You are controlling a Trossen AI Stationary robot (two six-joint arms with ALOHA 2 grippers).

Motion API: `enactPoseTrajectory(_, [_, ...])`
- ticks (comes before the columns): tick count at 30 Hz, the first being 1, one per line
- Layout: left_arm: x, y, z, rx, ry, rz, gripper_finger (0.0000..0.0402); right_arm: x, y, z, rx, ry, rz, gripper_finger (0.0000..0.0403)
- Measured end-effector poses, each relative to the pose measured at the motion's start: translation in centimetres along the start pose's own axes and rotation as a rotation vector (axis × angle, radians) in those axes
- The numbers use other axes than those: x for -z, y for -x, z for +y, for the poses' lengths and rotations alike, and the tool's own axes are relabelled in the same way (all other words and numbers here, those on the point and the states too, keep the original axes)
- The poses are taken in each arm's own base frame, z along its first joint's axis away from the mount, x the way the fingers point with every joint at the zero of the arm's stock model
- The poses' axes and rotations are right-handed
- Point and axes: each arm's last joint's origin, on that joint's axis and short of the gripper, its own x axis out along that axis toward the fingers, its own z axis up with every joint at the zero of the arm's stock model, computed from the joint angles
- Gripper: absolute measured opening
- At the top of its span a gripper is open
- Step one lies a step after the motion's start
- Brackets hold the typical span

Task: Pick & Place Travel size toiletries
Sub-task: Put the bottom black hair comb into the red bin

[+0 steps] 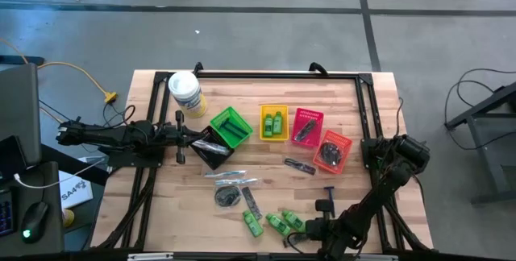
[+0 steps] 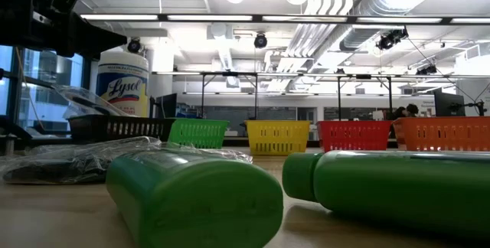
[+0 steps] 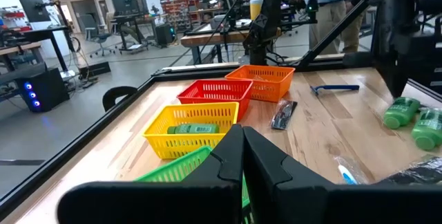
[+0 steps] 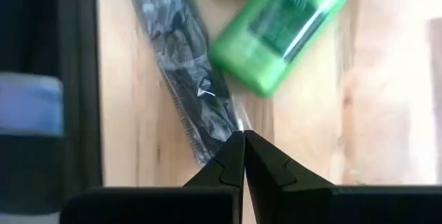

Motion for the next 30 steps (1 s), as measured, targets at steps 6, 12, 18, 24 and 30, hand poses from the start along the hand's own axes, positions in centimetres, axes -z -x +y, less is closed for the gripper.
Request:
enactPoseTrajectory(6, [0.0, 0.0, 0.0, 0.0, 0.0, 0.0, 0.0, -0.3, 1.4, -0.2, 0.005, -0.005, -0.045, 0.0003])
enactPoseTrajectory(12, [0.0, 0.0, 0.0, 0.0, 0.0, 0.0, 0.0, 0.0, 1.9, -0.2, 0.021, 0.01, -0.056, 0.0003])
enactPoseTrajectory(18, [0.0, 0.0, 0.0, 0.0, 0.0, 0.0, 0.0, -0.1, 2.0, 0.0, -0.005, 0.003, -0.047, 0.0003])
enactPoseTrajectory(24, [0.0, 0.0, 0.0, 0.0, 0.0, 0.001, 0.0, -0.8, 1.9, 0.5, -0.126, -0.026, -0.018, 0.0009])
enactPoseTrajectory(30, [0.0, 0.0, 0.0, 0.0, 0.0, 0.001, 0.0, -0.9, 1.9, 0.5, -0.136, -0.022, -0.021, 0.0082])
